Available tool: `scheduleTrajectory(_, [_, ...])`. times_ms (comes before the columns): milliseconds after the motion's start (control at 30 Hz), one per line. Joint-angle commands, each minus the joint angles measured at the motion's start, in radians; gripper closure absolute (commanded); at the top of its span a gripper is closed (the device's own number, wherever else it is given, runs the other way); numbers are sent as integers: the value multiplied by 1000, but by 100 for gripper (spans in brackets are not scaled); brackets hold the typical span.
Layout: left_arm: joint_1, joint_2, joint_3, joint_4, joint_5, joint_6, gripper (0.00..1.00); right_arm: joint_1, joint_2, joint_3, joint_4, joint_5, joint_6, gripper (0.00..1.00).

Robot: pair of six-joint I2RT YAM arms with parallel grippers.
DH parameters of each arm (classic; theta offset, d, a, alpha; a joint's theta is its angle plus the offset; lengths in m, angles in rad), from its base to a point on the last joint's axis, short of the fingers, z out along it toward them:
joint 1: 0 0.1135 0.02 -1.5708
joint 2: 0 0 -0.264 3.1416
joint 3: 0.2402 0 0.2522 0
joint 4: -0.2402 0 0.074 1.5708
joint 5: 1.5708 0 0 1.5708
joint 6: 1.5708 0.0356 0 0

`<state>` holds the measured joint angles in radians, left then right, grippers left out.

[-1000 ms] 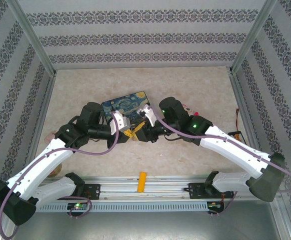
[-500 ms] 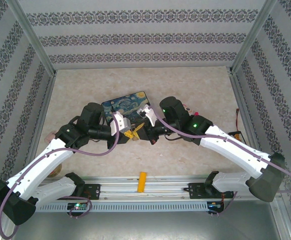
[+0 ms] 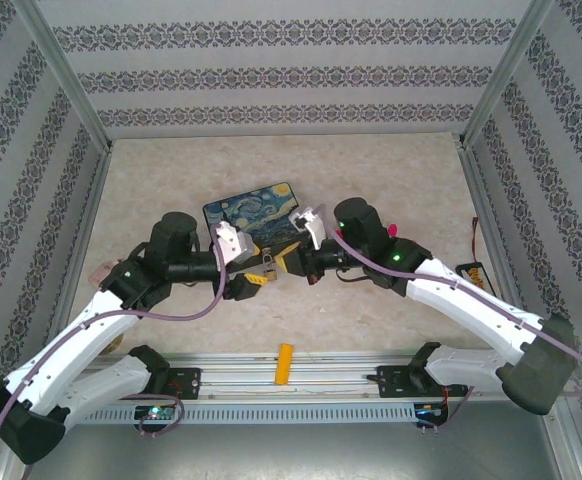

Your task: Unlock the padlock with the key

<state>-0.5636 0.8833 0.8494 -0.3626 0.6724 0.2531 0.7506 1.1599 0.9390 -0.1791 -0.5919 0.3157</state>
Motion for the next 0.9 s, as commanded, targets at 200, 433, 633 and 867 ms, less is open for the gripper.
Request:
scheduleTrajectory(200, [-13, -73, -167, 510, -188, -553, 25, -52, -90, -240, 542, 79, 318, 100])
scheduleTrajectory(433, [-12, -29, -200, 600, -212, -744, 30, -80, -18, -304, 800, 44, 485, 100])
scheduleTrajectory(633, [-10, 20, -233, 749, -157, -843, 37, -84, 46, -313, 981, 28, 585, 100])
scheduleTrajectory(867, [1, 51, -251, 843, -138, -896, 45, -84, 83, -310, 1076, 8, 649, 100])
